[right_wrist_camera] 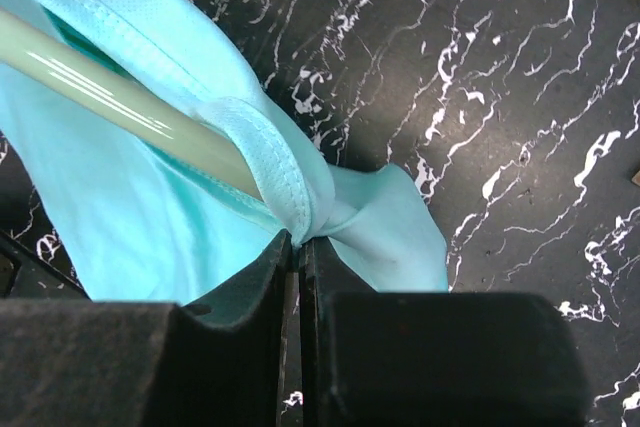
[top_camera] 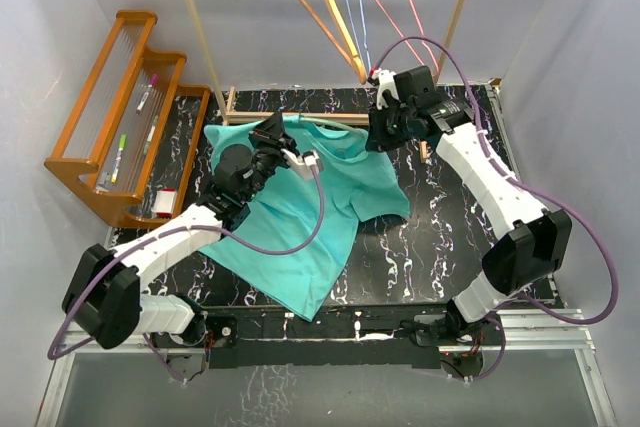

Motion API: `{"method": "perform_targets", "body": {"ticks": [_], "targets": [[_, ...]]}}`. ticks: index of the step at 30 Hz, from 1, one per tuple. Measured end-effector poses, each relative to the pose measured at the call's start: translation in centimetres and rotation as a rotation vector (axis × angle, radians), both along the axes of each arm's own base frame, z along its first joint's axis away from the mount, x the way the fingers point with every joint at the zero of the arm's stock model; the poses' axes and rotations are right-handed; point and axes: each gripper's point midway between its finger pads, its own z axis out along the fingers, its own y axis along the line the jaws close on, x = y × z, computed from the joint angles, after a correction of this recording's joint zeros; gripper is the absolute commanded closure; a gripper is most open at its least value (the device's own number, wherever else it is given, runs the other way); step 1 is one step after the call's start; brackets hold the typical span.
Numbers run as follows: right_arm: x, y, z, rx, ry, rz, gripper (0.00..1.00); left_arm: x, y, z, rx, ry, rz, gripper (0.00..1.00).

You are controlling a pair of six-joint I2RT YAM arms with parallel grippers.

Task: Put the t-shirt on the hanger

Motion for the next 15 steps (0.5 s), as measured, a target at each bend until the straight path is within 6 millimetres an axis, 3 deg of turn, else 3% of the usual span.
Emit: {"method": "perform_targets", "body": {"ticks": [3, 8, 15], "targets": [[0.0, 0.7, 1.2, 0.014, -0.021, 0.011, 0.92, -0.3, 0.5, 0.6, -0.084, 0.070, 0.013, 1.00], [0.2, 1.3, 3.8, 0.035, -0.074, 0.022, 0.92, -1.0, 1.1, -0.3, -0.182, 0.197, 0.029, 1.00], [-0.2, 2.1, 5.5, 0.048, -0.101, 0.043, 0.92, -1.7, 0.6, -1.3, -0.195, 0.265, -0.001, 1.00]]}}
